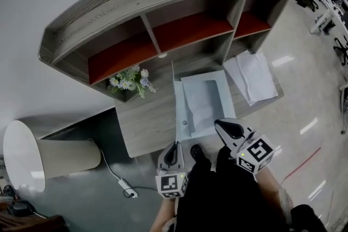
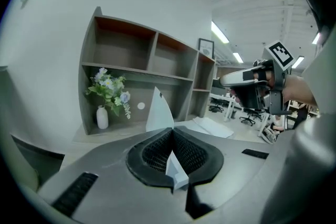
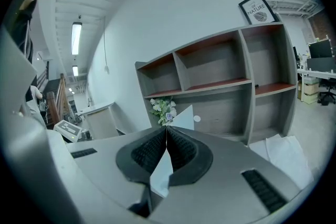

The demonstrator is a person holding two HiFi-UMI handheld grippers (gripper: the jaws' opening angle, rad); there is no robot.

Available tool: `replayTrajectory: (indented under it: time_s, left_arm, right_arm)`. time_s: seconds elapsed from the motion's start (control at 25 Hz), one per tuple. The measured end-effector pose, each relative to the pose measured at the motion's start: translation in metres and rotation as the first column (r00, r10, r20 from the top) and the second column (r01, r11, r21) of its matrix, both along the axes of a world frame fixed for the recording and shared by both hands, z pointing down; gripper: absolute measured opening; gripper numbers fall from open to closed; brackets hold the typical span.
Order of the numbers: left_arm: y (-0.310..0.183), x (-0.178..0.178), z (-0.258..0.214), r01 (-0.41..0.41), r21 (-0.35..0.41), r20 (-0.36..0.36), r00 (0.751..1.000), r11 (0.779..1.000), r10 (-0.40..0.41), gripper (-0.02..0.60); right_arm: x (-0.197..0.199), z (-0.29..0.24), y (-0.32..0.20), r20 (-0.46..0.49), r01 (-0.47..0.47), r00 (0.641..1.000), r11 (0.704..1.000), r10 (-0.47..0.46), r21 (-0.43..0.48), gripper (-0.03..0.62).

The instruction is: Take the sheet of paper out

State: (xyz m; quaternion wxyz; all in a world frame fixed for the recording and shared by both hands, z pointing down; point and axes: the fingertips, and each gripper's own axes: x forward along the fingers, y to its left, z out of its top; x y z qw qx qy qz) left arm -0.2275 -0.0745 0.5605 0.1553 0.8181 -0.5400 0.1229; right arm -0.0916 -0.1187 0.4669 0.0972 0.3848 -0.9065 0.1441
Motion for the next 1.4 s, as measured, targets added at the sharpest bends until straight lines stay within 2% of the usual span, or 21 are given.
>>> replayTrajectory:
  time_s: [0.4, 1.0, 1.12, 1.4]
  left_arm:
    - [0.002, -0.026, 0.008, 0.069, -0.006, -0.028, 0.997, 0.998, -0.069, 0.014]
    - [0.004, -0.046, 0.015, 0.135, -0.038, -0.037, 0.99, 0.99, -0.136, 0.014]
    - [0.003, -0.047, 0.014, 0.136, -0.039, -0.035, 0.99, 0.99, -0.137, 0.014]
    - [0.004, -0.053, 0.018, 0.143, -0.046, -0.043, 0.989, 0.989, -0.145, 0.014]
  right_arm:
    - [-0.02, 0.041, -0.031, -0.077, -0.031, 0.997, 0.999, 0.029, -0.026, 0.014]
    - [-0.052, 0.129, -0.069, -0.169, -0.026, 0.986, 0.988, 0.0, -0.154, 0.017]
    - [-0.058, 0.149, -0.075, -0.191, -0.029, 0.982, 0.984, -0.005, -0.178, 0.072]
    - [-0.064, 0.204, -0.092, -0.276, -0.067, 0.961, 0.973, 0.004, -0.22, 0.106]
